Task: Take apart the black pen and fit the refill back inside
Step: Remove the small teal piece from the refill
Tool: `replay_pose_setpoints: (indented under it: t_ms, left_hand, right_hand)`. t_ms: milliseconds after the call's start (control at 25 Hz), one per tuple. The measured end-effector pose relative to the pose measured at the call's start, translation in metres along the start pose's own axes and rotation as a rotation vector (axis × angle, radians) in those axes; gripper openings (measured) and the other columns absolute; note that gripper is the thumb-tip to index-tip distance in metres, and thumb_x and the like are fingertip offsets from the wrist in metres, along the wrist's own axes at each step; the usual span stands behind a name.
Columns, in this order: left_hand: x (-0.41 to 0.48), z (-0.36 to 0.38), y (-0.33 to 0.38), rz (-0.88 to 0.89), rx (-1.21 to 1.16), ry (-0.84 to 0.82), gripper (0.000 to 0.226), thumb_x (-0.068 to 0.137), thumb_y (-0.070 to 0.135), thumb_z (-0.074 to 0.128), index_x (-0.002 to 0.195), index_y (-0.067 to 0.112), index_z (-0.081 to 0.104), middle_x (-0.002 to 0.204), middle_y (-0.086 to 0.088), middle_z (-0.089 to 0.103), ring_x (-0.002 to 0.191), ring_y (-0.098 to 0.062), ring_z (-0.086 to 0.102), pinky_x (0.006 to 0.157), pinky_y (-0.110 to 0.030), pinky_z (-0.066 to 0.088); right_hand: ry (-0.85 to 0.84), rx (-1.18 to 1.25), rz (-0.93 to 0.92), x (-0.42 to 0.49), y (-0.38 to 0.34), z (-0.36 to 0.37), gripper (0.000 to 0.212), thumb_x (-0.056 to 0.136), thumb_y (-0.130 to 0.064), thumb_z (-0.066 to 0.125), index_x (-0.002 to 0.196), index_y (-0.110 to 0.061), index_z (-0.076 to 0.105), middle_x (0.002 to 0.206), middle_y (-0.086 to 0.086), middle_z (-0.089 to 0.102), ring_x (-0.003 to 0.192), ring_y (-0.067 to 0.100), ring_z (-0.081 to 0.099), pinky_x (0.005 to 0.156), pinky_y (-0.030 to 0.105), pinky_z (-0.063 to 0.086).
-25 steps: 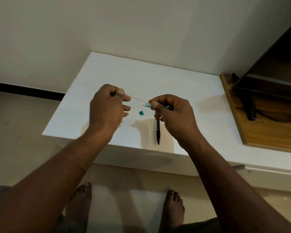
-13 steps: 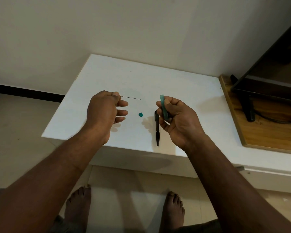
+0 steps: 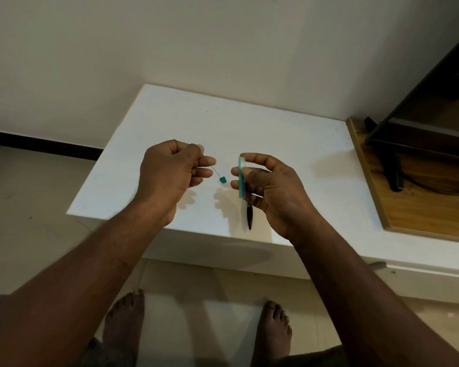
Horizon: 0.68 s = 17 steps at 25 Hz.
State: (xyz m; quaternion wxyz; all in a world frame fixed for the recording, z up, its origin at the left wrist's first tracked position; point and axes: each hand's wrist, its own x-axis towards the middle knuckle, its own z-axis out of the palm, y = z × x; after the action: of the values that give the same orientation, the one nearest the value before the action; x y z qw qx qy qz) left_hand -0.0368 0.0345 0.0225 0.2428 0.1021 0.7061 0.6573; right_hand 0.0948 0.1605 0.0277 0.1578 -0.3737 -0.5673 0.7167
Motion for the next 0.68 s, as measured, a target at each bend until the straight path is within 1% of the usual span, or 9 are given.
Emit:
replay_pose_setpoints:
  t_ms: [80,160,240,320,400,520,600,680]
  left_hand:
    - [0.0018,-0.0008,-0.0018,-0.002,0.009,-0.003,0.011,0.095,0.025,0.067,0.089,0.018,0.072,0.08,0.004,0.08,0.069,-0.007,0.074,0.065,-0.025,0.056]
    - [0.0034,-0.0017,-0.0038,-0.042,-0.001,-0.032,0.007,0.094,0.024,0.071,0.091,0.018,0.073,0.078,0.005,0.079,0.069,-0.006,0.069,0.065,-0.024,0.055]
    - [0.0029,-0.0007,-0.0054,-0.151,-0.075,-0.076,0.004,0.094,0.019,0.072,0.092,0.016,0.074,0.078,0.002,0.078,0.066,-0.007,0.067,0.062,-0.023,0.054]
    - [0.0011,0.0013,-0.0067,-0.257,-0.123,-0.087,0.005,0.096,0.016,0.07,0.095,0.016,0.074,0.083,-0.002,0.077,0.063,-0.009,0.069,0.055,-0.022,0.054]
    - [-0.0001,0.0015,-0.0064,-0.349,-0.218,-0.09,0.008,0.098,0.014,0.065,0.1,0.013,0.073,0.088,-0.005,0.074,0.061,-0.011,0.071,0.053,-0.022,0.054]
    - [0.0018,-0.0019,-0.0049,-0.464,-0.43,-0.145,0.018,0.102,0.01,0.055,0.105,0.007,0.073,0.085,-0.006,0.067,0.059,-0.013,0.068,0.053,-0.022,0.052]
    - [0.0018,-0.0029,-0.0057,-0.467,-0.419,-0.171,0.023,0.103,0.014,0.052,0.105,0.007,0.074,0.081,-0.004,0.066,0.059,-0.011,0.064,0.052,-0.021,0.05]
    - [0.0003,-0.0006,-0.0065,-0.425,-0.299,-0.172,0.024,0.103,0.021,0.055,0.103,0.01,0.075,0.078,-0.001,0.065,0.059,-0.01,0.057,0.051,-0.021,0.045]
  right_hand:
    - [-0.003,0.003,0.013,-0.0007,-0.0004,0.0013,0.025,0.104,-0.004,0.059,0.121,-0.018,0.07,0.103,0.004,0.083,0.088,0.021,0.081,0.068,0.024,0.061]
    - [-0.003,0.006,0.02,-0.0007,-0.0002,0.0017,0.025,0.104,-0.003,0.059,0.121,-0.017,0.07,0.103,0.005,0.083,0.087,0.02,0.081,0.068,0.024,0.061]
    - [-0.003,0.005,0.023,-0.0004,0.0003,0.002,0.025,0.104,-0.003,0.059,0.121,-0.017,0.07,0.104,0.005,0.083,0.087,0.02,0.081,0.068,0.024,0.061]
    - [-0.002,-0.002,0.028,0.0001,0.001,0.0023,0.025,0.104,-0.003,0.059,0.121,-0.017,0.07,0.104,0.005,0.083,0.086,0.019,0.081,0.068,0.025,0.061]
    - [0.0,-0.008,0.031,0.0008,0.0021,0.0023,0.024,0.104,-0.004,0.06,0.121,-0.017,0.07,0.104,0.005,0.083,0.087,0.019,0.081,0.07,0.025,0.061]
    - [-0.003,-0.036,0.017,0.0018,0.0044,0.0015,0.021,0.103,-0.008,0.063,0.121,-0.017,0.07,0.102,0.002,0.083,0.089,0.015,0.08,0.073,0.025,0.059]
    - [-0.01,-0.053,0.005,0.0024,0.0062,0.0012,0.02,0.102,-0.009,0.065,0.12,-0.017,0.07,0.099,-0.001,0.083,0.088,0.01,0.079,0.078,0.027,0.056]
    - [-0.021,-0.047,-0.005,0.0028,0.0072,0.0009,0.021,0.101,-0.008,0.066,0.12,-0.017,0.069,0.098,-0.001,0.084,0.087,0.009,0.079,0.079,0.028,0.055]
